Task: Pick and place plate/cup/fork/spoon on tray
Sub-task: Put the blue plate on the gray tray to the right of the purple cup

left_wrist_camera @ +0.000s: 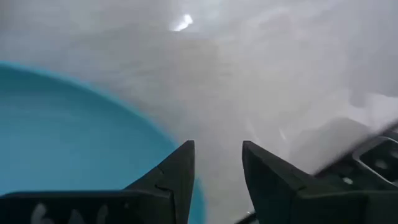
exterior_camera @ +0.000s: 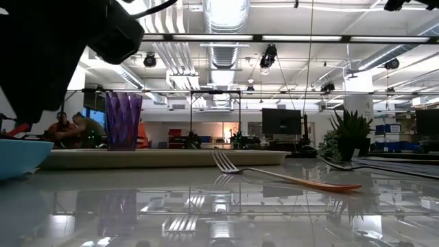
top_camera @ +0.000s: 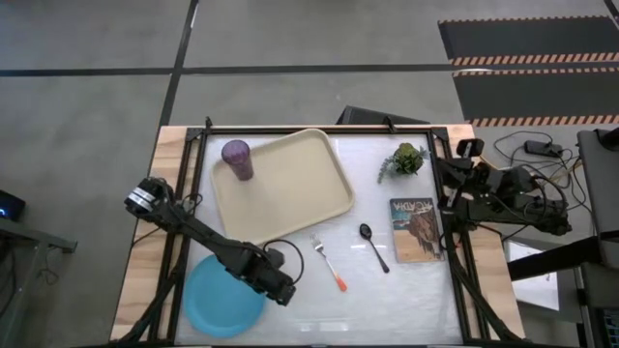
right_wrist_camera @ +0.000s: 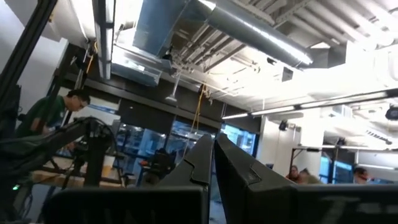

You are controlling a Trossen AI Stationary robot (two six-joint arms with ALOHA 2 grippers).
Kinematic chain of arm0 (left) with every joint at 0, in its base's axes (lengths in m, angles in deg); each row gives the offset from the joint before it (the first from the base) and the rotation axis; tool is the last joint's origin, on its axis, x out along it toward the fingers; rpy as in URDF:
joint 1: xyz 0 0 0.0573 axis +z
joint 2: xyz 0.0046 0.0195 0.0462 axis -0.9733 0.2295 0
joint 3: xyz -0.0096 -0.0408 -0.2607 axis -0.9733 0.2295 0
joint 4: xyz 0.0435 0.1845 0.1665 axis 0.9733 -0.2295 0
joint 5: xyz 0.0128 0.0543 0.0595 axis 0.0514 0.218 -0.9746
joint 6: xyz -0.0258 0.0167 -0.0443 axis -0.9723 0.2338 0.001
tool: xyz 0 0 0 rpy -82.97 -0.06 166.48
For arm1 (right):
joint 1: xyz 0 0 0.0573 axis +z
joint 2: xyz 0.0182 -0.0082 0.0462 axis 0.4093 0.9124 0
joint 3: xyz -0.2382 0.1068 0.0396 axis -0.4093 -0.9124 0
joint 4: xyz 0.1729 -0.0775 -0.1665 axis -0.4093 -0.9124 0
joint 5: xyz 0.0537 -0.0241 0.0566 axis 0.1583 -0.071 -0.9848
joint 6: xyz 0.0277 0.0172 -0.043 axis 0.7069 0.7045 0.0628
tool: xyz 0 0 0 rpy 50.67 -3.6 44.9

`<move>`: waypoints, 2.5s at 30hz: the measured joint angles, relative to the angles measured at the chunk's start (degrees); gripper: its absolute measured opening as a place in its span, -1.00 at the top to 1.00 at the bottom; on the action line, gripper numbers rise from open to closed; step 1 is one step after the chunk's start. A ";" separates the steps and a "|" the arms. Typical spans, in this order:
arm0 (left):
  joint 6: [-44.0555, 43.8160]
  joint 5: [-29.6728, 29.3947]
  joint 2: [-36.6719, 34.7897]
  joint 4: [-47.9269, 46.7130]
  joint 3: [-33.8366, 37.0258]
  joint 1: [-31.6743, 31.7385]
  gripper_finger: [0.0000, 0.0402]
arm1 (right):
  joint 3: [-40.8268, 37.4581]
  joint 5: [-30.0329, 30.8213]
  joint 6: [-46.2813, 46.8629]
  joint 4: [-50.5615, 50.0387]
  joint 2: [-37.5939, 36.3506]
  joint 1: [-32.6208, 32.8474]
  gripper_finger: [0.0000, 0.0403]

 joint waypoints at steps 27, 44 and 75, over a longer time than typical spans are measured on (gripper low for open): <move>-5.55 -0.09 4.50 -2.32 1.12 -1.33 0.63 | -0.02 0.00 -3.28 2.67 0.00 0.00 0.96; 2.47 12.49 2.37 -2.16 -4.52 -2.87 0.96 | -0.02 0.00 -3.26 2.62 0.00 0.00 0.96; 43.17 -7.61 0.54 -2.31 -29.16 -0.19 1.00 | -0.02 0.04 -0.94 0.86 0.00 -0.01 0.96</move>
